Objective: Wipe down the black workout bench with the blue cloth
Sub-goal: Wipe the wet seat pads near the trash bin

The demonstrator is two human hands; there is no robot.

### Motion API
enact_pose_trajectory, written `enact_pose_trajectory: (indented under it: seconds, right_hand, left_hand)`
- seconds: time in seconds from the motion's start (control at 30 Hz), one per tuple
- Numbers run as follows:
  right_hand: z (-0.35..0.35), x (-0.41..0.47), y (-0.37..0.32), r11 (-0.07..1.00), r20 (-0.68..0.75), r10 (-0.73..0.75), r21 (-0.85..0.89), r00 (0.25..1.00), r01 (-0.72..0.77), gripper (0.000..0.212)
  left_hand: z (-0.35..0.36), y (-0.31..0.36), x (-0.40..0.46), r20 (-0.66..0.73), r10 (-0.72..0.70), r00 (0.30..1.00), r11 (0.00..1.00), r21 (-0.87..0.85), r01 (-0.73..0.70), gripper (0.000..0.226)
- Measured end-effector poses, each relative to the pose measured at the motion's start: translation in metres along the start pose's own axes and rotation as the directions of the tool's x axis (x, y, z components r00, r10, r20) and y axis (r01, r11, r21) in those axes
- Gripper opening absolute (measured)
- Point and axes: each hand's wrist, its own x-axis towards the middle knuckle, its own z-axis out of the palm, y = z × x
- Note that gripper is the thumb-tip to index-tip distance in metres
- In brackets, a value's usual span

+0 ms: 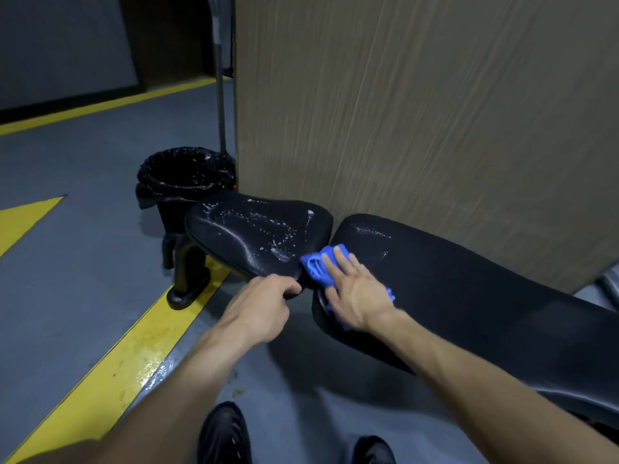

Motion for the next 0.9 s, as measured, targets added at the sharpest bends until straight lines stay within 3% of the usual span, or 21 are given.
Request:
enact_pose_trajectory:
  seconds: [0.1, 0.17, 0.23, 0.3, 0.37, 0.53, 0.6, 0.7, 0.8, 0.9]
  right_hand:
    - [0.005, -0.068, 0.021, 0.958, -0.001, -0.284, 0.046, 0.959, 0.283, 0.070]
    - [-0.001, -0.074, 0.062, 0.959, 0.007, -0.281, 0.025, 0.960, 0.281, 0.068]
    - [-0.001, -0.054, 0.113, 0.997, -0.003, -0.072, -0.035, 0.997, 0.072, 0.070]
    - [0.001, -0.037, 0.144, 0.976, -0.034, 0.207, 0.079, 0.978, -0.204, 0.062]
    - [0.011, -0.031, 0.139, 0.950, -0.107, 0.287, 0.159, 0.952, -0.269, 0.062]
    - [0.018, -0.038, 0.086, 0.968, -0.152, -0.155, 0.172, 0.976, 0.180, 0.066]
    - [0.015, -0.019, 0.107, 0.955, -0.161, -0.186, 0.203, 0.969, 0.217, 0.062]
    - [0.020, 0.024, 0.153, 0.969, -0.219, 0.064, 0.246, 0.974, -0.008, 0.062]
    - [0.017, 0.070, 0.178, 0.916, -0.226, 0.352, 0.285, 0.908, -0.284, 0.059]
    - [0.013, 0.088, 0.158, 0.905, -0.204, 0.386, 0.271, 0.900, -0.327, 0.062]
  left_hand:
    - [-0.016, 0.003, 0.014, 0.090, 0.060, 0.994, 0.996, 0.058, -0.065, 0.051]
    - [-0.024, 0.005, 0.023, 0.170, 0.090, 0.981, 0.985, 0.133, -0.113, 0.052]
    - [-0.029, 0.008, 0.030, 0.218, 0.119, 0.969, 0.973, 0.171, -0.158, 0.049]
    - [-0.031, 0.011, 0.034, 0.245, 0.135, 0.960, 0.972, 0.158, -0.177, 0.047]
    - [-0.027, 0.011, 0.037, 0.228, 0.146, 0.963, 0.977, 0.119, -0.176, 0.046]
    - [0.005, 0.022, 0.061, 0.152, 0.220, 0.964, 0.965, 0.113, -0.238, 0.045]
    - [0.014, 0.029, 0.072, 0.192, 0.261, 0.946, 0.946, 0.146, -0.291, 0.046]
    - [0.022, 0.030, 0.088, 0.223, 0.270, 0.937, 0.929, 0.194, -0.314, 0.049]
    - [0.019, 0.028, 0.095, 0.157, 0.243, 0.957, 0.952, 0.152, -0.267, 0.044]
    - [0.020, 0.030, 0.091, 0.121, 0.234, 0.965, 0.967, 0.078, -0.244, 0.041]
